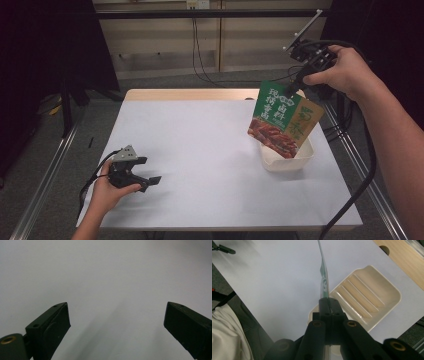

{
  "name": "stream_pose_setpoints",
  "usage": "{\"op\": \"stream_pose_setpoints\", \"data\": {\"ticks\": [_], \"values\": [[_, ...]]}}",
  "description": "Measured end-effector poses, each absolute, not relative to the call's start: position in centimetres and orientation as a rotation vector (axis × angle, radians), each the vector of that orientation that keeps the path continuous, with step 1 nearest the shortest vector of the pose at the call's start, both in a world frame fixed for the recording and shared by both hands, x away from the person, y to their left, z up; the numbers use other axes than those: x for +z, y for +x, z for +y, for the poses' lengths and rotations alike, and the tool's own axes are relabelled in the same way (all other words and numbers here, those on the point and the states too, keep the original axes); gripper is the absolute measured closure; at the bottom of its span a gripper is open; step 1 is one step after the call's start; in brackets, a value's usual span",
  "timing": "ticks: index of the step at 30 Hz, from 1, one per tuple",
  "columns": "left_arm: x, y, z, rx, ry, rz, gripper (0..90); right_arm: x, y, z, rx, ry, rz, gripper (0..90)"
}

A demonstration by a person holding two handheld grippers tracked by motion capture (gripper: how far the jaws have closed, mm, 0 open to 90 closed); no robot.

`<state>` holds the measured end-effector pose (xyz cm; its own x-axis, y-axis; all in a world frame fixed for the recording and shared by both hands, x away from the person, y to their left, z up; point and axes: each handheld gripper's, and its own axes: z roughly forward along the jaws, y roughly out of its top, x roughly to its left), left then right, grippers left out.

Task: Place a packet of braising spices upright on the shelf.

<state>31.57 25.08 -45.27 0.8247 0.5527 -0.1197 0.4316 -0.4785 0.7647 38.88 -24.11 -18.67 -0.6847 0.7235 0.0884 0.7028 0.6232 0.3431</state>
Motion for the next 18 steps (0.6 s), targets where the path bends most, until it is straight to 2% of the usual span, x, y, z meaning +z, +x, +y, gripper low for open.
{"op": "stream_pose_setpoints", "data": {"ticks": [18], "values": [[-45.2,31.5,25.1,0.182,2.144,0.729,6.3,-19.0,38.3,-25.7,0.514,1.237,2.787,90.0]]}}
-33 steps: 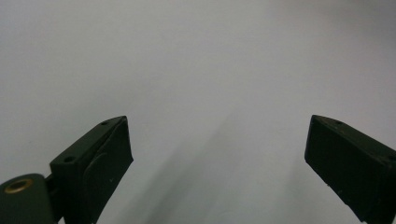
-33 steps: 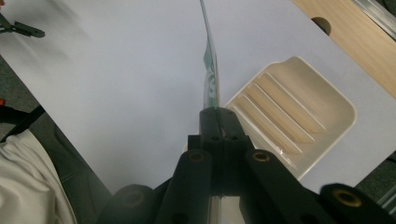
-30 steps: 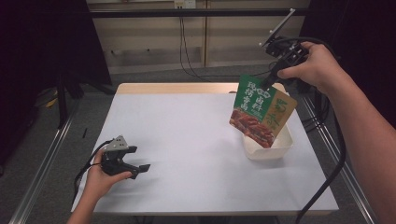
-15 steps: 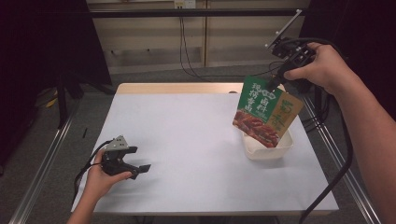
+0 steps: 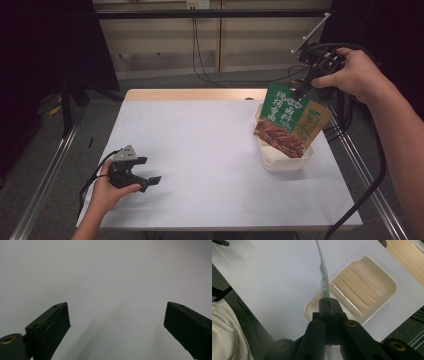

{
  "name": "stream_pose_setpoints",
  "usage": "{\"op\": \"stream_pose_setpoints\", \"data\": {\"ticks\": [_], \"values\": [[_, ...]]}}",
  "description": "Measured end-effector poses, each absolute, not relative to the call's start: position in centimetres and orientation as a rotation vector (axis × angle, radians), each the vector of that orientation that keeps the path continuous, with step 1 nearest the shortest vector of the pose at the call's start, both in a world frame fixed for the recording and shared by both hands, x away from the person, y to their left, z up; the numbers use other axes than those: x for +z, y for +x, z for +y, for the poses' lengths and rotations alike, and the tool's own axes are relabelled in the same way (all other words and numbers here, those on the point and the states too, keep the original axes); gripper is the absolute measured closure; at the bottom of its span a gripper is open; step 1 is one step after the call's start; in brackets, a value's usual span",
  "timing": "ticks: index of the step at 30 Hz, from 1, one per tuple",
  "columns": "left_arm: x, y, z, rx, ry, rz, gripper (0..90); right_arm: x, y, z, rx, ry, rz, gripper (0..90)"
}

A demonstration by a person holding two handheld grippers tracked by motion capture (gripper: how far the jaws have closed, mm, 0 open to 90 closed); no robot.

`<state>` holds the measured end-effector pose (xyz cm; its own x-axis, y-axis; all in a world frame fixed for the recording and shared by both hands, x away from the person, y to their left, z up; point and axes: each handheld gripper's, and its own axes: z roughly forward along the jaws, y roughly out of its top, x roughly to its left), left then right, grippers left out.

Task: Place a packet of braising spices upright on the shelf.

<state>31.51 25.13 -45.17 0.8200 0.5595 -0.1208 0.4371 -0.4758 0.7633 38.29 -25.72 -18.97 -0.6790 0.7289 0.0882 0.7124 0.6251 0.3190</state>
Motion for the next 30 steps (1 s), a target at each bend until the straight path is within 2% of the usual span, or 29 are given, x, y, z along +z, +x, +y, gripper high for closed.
{"op": "stream_pose_setpoints", "data": {"ticks": [30], "values": [[-45.1,31.5,25.1,0.195,2.138,0.725,6.3,-19.7,37.8,-28.0,0.476,1.264,2.78,90.0]]}}
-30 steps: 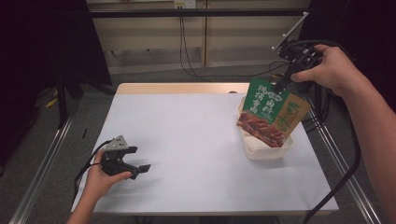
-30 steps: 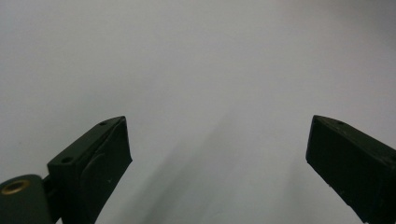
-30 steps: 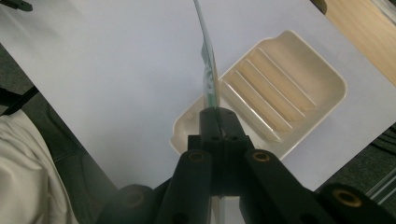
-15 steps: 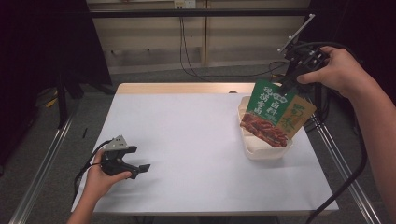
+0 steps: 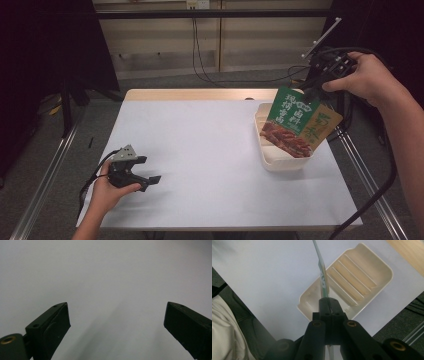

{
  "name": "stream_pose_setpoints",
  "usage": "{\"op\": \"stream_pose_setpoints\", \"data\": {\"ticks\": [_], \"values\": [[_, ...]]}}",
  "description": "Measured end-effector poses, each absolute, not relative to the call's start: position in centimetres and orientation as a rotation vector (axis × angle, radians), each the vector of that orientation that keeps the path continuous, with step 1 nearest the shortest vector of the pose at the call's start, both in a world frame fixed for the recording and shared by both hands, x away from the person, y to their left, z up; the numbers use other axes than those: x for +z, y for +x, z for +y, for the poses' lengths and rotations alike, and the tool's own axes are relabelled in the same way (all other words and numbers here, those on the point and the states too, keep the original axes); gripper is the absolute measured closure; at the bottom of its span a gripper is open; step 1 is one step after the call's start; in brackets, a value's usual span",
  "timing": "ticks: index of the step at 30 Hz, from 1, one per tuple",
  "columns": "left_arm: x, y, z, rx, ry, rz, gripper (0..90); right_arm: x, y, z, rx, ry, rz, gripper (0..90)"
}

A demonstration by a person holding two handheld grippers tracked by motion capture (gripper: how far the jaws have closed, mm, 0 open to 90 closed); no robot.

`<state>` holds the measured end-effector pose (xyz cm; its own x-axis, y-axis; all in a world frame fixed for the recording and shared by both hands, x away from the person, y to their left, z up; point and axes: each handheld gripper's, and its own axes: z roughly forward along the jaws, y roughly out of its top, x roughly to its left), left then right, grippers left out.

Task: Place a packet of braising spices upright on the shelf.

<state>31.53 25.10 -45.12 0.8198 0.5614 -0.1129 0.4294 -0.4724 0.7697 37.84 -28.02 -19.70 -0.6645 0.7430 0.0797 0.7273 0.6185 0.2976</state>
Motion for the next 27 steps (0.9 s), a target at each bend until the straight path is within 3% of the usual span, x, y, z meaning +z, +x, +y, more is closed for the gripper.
{"op": "stream_pose_setpoints", "data": {"ticks": [27], "values": [[-45.0,31.6,25.2,0.209,2.139,0.733,6.3,-21.8,38.2,-27.8,0.438,1.275,2.812,90.0]]}}
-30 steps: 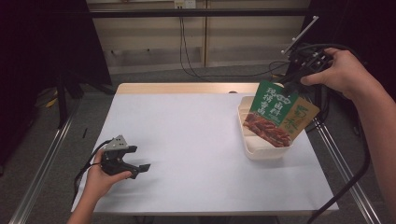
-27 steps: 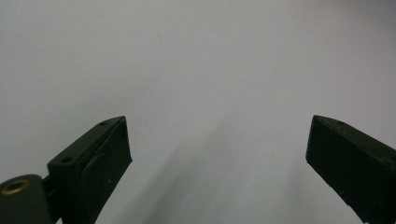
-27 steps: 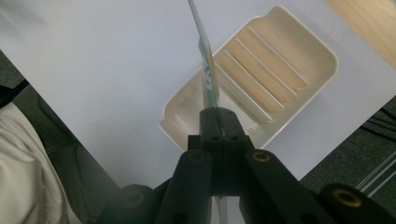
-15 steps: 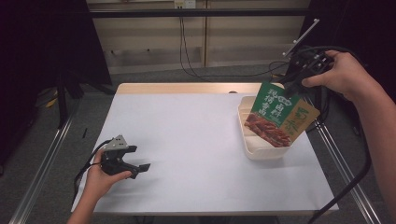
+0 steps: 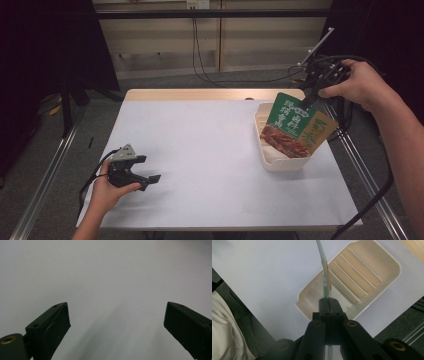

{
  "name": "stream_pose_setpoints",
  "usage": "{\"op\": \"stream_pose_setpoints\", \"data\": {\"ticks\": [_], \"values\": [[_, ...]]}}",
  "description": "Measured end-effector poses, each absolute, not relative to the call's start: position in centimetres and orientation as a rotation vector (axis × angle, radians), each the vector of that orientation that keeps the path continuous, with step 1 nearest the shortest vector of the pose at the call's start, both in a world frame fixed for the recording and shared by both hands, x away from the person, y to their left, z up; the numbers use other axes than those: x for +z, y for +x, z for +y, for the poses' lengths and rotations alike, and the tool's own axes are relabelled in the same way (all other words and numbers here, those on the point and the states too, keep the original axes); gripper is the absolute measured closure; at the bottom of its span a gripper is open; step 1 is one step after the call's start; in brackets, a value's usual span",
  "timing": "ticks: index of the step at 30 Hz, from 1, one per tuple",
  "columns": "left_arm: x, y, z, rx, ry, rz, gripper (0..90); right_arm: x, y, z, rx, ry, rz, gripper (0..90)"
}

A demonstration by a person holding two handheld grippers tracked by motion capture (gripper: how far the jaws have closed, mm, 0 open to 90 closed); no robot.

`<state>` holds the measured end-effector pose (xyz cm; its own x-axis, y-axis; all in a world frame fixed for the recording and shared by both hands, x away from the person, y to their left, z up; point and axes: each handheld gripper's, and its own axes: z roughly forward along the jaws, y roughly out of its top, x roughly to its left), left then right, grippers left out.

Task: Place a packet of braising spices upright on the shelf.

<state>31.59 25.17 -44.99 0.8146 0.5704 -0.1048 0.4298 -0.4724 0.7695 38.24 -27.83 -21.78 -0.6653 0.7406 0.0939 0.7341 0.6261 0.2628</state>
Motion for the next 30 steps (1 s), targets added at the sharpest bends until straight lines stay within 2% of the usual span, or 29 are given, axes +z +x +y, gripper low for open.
{"op": "stream_pose_setpoints", "data": {"ticks": [30], "values": [[-45.0,31.6,25.2,0.206,2.133,0.736,6.4,-23.1,38.5,-28.3,0.443,1.285,2.807,90.0]]}}
